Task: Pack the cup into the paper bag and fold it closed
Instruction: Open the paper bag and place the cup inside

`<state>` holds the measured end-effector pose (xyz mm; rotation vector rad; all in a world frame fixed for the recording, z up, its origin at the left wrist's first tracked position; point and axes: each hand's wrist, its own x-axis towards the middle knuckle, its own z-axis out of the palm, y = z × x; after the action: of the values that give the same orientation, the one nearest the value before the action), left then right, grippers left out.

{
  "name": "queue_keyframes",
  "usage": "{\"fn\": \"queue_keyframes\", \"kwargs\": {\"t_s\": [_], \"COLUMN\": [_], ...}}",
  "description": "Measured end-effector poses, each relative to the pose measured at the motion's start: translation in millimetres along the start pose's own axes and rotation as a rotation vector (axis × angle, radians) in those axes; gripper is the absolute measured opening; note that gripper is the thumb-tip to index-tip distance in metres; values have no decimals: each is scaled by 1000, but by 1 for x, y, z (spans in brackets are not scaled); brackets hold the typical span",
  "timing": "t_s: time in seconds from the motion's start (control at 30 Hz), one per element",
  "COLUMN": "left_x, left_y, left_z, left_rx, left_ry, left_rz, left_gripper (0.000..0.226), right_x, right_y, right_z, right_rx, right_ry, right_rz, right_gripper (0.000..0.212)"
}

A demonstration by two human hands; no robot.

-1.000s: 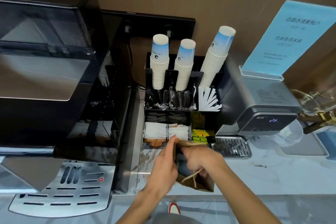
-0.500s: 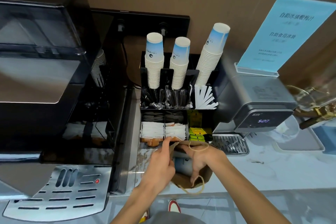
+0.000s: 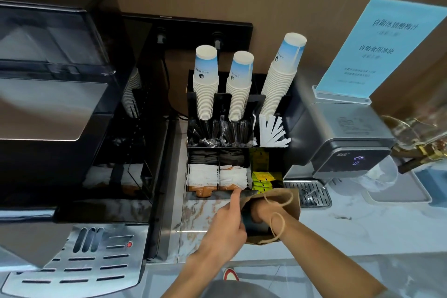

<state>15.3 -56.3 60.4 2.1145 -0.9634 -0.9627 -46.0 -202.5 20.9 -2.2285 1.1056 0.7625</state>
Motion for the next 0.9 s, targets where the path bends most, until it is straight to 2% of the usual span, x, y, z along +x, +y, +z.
{"fn": "queue_keyframes", "kwargs": {"t_s": [0.13, 0.27, 0.37, 0.43, 0.53, 0.8, 0.9], "left_x": [2, 4, 5, 6, 7, 13, 14], "left_y": [2, 0, -3, -4, -4, -4, -4], "left_z": [-2, -6, -9, -11, -13, -15, -17], "left_rx": [-10, -17, -24, -33, -56, -18, -39], "left_ry": [-8, 6, 33, 42, 31, -20, -25], "left_rz": [4, -1, -7, -17, -43, -81, -86], "left_gripper": [86, 82, 79, 78, 77, 81, 80], "right_x": [4, -1, -7, -8, -16, -34, -42], "right_y": [1, -9, -19, -24, -24, -30, -25], "right_z": [6, 6, 7, 6, 8, 14, 15], "right_rx": [31, -53, -86, -100, -98, -160, -21], "right_ry": [-4, 24, -37, -39, 43, 160, 213], "right_rz": [7, -21, -34, -69, -186, -324, -368], "right_gripper": [41, 39, 31, 22, 18, 30, 42]}}
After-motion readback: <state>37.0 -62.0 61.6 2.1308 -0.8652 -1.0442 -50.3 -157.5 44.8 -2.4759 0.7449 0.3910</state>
